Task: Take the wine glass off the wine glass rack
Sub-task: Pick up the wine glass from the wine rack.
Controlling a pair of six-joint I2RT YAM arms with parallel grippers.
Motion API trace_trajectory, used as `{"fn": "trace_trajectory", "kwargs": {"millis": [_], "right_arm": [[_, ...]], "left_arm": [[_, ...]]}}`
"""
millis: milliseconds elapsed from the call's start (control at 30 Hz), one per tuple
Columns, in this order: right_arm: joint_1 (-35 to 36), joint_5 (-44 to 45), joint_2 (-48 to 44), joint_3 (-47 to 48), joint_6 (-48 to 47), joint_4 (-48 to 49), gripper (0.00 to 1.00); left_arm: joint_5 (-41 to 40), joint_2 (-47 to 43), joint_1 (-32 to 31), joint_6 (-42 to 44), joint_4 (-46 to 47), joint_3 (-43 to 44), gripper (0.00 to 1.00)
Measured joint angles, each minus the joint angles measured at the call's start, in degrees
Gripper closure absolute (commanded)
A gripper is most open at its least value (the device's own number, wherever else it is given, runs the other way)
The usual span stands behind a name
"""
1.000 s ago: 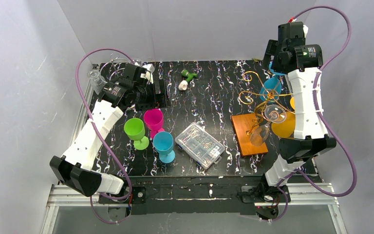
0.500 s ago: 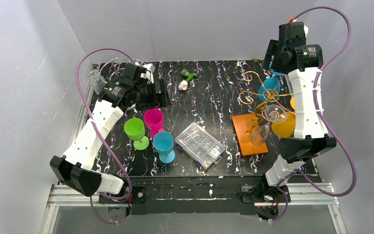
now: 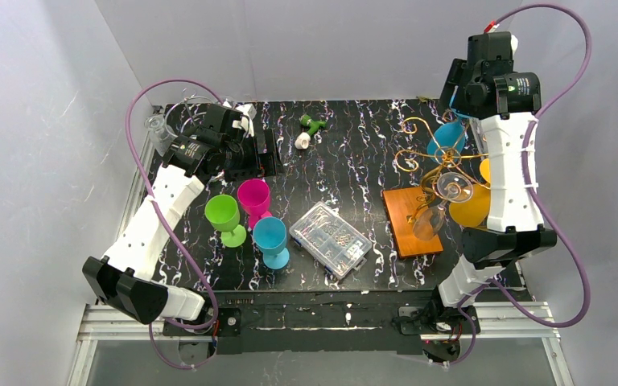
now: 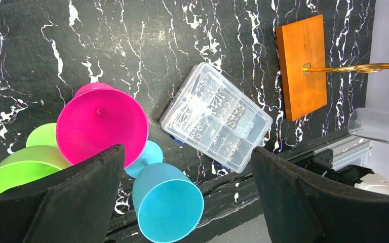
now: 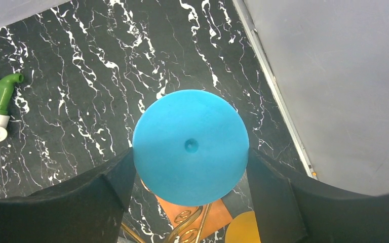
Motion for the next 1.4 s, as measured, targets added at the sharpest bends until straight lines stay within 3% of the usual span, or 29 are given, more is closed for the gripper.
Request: {"fn": "trace_trajectory", "kwargs": {"millis": [933,1400], "right_arm": [[0.0,-1.8,-4.7,-2.7,0.4,-1.4,0.5],[-0.1,-7.2,-6.0,-3.9,0.4,-2.6,0.54]], "left_arm": [[0.8,0.0,-0.5,0.0,0.2,0.0,0.02],[0.9,0.1,-1.1,0.0,0.2,0.3,0.02]]}}
